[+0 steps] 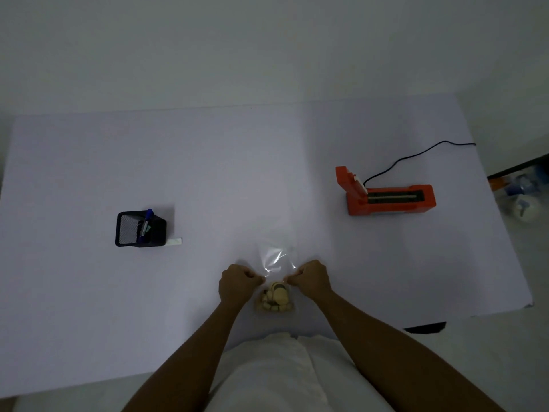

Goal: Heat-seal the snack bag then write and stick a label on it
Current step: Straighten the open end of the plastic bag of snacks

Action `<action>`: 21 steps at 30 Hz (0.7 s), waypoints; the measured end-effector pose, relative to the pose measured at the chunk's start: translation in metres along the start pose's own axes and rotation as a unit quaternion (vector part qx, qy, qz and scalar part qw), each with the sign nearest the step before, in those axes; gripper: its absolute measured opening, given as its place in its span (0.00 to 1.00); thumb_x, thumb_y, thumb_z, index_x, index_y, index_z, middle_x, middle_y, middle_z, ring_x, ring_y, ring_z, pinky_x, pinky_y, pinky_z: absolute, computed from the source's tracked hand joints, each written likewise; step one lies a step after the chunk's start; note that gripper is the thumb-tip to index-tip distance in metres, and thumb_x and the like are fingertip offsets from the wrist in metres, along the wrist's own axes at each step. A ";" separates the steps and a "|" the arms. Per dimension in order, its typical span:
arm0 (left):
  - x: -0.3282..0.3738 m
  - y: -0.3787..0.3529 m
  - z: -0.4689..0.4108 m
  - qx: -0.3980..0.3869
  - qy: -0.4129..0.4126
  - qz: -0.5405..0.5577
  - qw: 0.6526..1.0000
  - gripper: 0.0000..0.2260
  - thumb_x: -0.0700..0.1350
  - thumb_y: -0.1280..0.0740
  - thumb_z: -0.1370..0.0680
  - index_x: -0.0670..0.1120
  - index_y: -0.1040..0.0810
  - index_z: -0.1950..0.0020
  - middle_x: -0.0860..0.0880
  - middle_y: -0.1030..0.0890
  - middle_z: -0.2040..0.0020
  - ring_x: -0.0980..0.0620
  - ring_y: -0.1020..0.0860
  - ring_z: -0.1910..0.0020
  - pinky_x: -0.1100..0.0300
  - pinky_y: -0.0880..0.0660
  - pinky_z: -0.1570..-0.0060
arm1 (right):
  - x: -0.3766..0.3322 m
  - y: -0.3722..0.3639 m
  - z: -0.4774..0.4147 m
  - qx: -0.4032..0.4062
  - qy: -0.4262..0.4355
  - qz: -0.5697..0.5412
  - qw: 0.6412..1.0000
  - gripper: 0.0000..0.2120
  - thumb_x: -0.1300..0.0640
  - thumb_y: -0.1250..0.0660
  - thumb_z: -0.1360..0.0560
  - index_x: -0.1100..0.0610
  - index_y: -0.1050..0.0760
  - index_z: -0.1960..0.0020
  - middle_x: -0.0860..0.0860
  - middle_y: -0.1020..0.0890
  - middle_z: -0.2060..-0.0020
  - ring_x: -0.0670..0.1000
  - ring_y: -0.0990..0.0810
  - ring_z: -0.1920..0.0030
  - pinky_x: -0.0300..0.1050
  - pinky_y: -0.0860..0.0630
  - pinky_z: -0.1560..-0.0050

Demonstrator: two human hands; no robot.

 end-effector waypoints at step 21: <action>0.008 -0.002 0.007 0.041 0.015 -0.012 0.999 0.17 0.51 0.20 0.35 0.46 0.27 0.65 0.49 0.22 0.67 0.50 0.24 0.68 0.60 0.29 0.68 | 0.011 0.006 -0.004 -0.002 0.035 0.046 0.998 0.21 0.44 0.22 0.34 0.53 0.31 0.68 0.46 0.28 0.73 0.43 0.31 0.72 0.39 0.39 0.74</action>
Point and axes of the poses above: each hand's wrist, its own z-axis away from the middle knuckle, its own y-axis out of the back of the hand, x = y × z, the point moved 4 cm from there along -z, towards the middle knuckle
